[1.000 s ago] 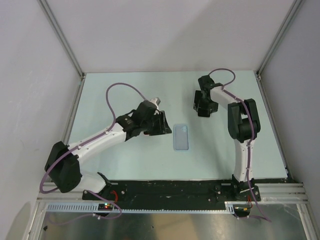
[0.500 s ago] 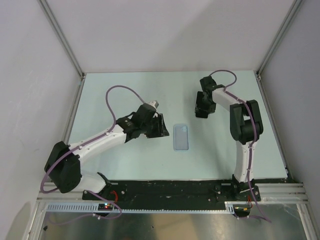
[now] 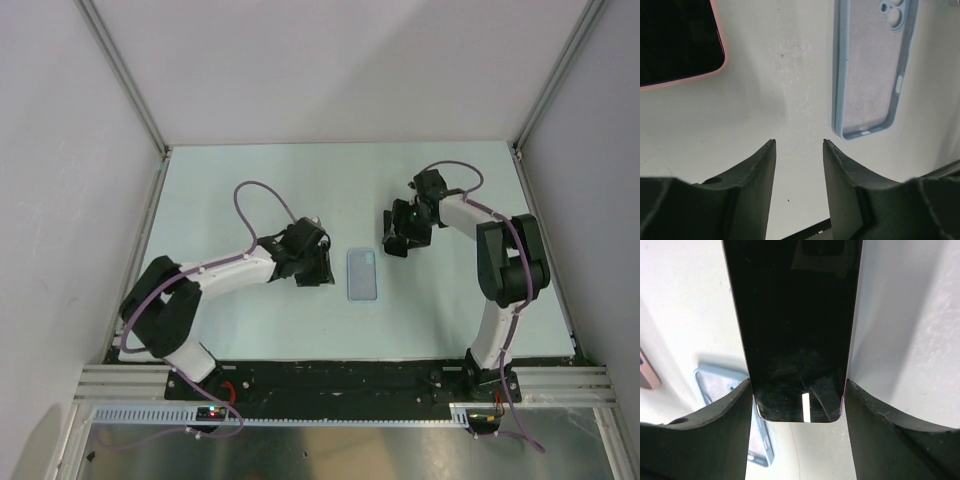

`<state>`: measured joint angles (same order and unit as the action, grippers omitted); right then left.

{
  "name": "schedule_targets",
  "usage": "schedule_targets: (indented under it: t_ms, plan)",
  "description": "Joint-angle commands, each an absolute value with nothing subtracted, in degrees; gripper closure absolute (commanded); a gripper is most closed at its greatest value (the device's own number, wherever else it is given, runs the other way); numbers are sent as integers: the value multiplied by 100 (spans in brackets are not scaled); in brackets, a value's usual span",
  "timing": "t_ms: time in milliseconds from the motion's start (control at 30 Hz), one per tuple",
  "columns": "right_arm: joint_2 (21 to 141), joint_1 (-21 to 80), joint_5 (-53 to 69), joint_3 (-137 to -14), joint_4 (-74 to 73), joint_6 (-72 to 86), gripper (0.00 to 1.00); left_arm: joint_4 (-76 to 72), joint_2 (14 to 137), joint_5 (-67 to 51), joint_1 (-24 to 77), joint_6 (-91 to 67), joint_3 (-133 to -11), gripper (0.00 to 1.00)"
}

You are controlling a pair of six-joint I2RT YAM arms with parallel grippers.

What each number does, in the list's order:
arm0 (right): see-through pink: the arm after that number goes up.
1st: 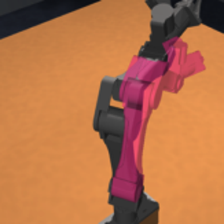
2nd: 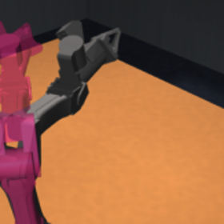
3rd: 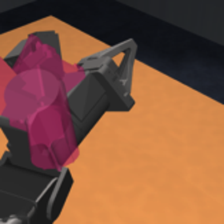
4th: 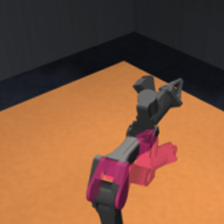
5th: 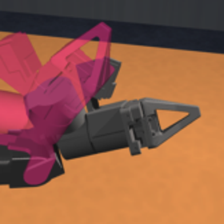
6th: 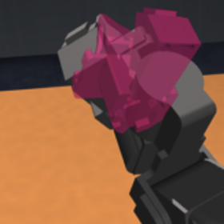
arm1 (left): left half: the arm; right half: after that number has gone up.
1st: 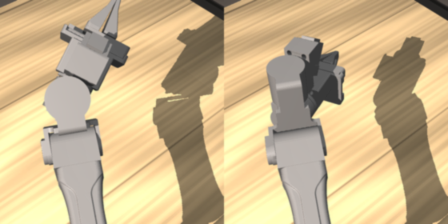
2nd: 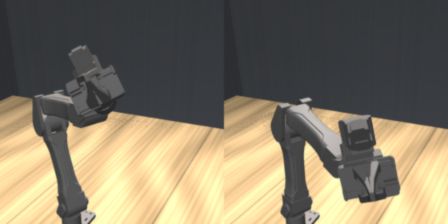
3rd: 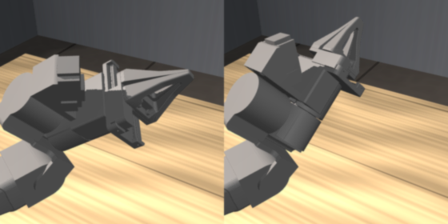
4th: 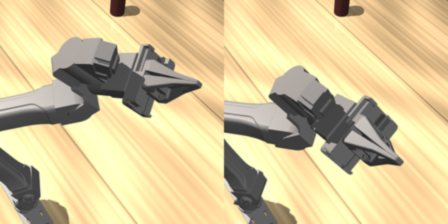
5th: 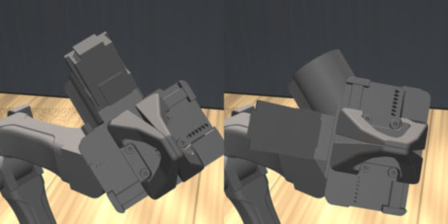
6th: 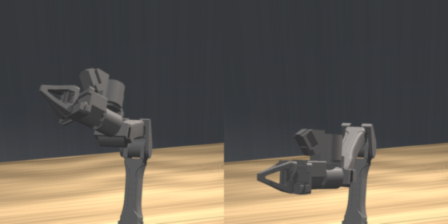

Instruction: Put the phone into the phone case

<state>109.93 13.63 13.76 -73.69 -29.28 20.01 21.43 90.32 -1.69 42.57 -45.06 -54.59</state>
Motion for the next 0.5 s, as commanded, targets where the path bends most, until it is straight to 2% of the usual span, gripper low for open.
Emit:
schedule_targets:
  t_ms: [0,233,467]
  plan:
    - [10643,1415,2225,-6914,-3084,2241,81,1764,9256,-111,4226,-4651,-5492,53]
    - [10142,1567,2376,-6391,-2901,2379,80,1582,9751,-211,4283,-4724,-5650,59]
    - [9666,2018,1964,-6079,-2852,2685,81,1447,10136,-318,4408,-4814,-5850,63]
